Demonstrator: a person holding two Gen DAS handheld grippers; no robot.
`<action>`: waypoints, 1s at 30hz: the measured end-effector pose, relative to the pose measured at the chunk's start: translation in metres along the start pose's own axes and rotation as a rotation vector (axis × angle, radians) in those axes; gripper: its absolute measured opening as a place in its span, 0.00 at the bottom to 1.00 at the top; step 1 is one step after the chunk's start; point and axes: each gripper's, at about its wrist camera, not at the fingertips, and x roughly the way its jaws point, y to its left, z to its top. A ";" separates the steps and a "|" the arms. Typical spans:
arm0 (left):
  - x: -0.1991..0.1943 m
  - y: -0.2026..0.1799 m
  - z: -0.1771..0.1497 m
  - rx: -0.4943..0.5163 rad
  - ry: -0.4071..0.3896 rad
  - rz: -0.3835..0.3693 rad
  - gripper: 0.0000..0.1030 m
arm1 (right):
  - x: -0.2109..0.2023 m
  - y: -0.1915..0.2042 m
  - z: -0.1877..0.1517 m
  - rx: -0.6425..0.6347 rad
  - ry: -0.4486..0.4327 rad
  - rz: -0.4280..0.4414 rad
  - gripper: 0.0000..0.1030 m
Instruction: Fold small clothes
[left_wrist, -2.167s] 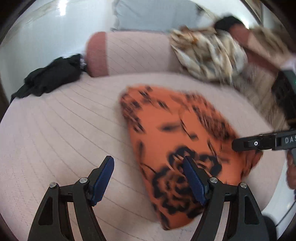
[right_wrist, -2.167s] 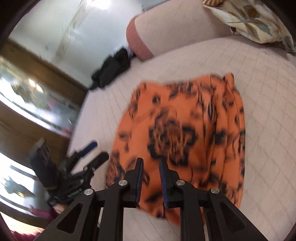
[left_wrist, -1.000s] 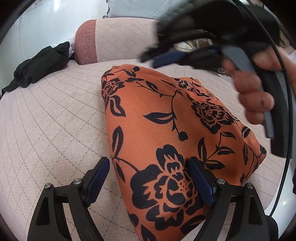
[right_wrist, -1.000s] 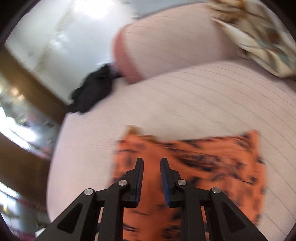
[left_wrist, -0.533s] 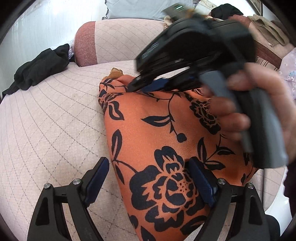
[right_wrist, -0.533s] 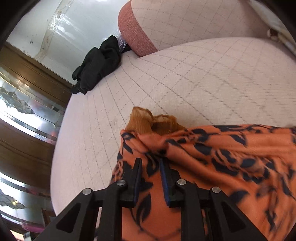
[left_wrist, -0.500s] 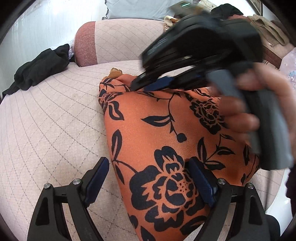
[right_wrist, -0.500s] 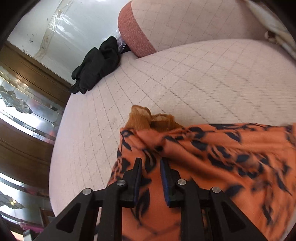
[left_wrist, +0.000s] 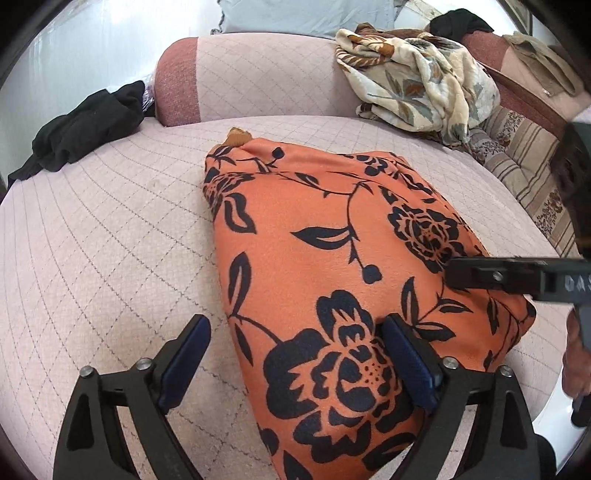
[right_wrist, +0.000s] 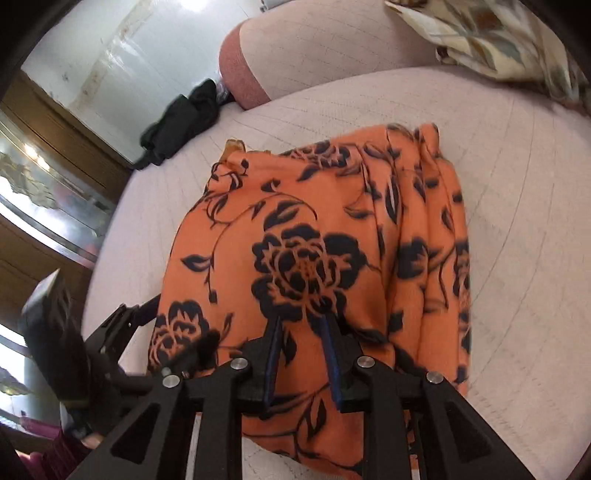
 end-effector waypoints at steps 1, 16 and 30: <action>-0.001 0.002 0.002 -0.004 0.007 -0.007 0.92 | -0.002 0.001 -0.003 -0.005 -0.018 0.000 0.25; 0.003 0.012 0.000 -0.001 -0.001 0.082 0.92 | -0.020 -0.017 -0.052 0.067 -0.099 0.044 0.27; -0.001 0.008 -0.019 -0.066 -0.031 0.166 0.94 | -0.003 0.001 -0.032 0.103 0.020 -0.106 0.27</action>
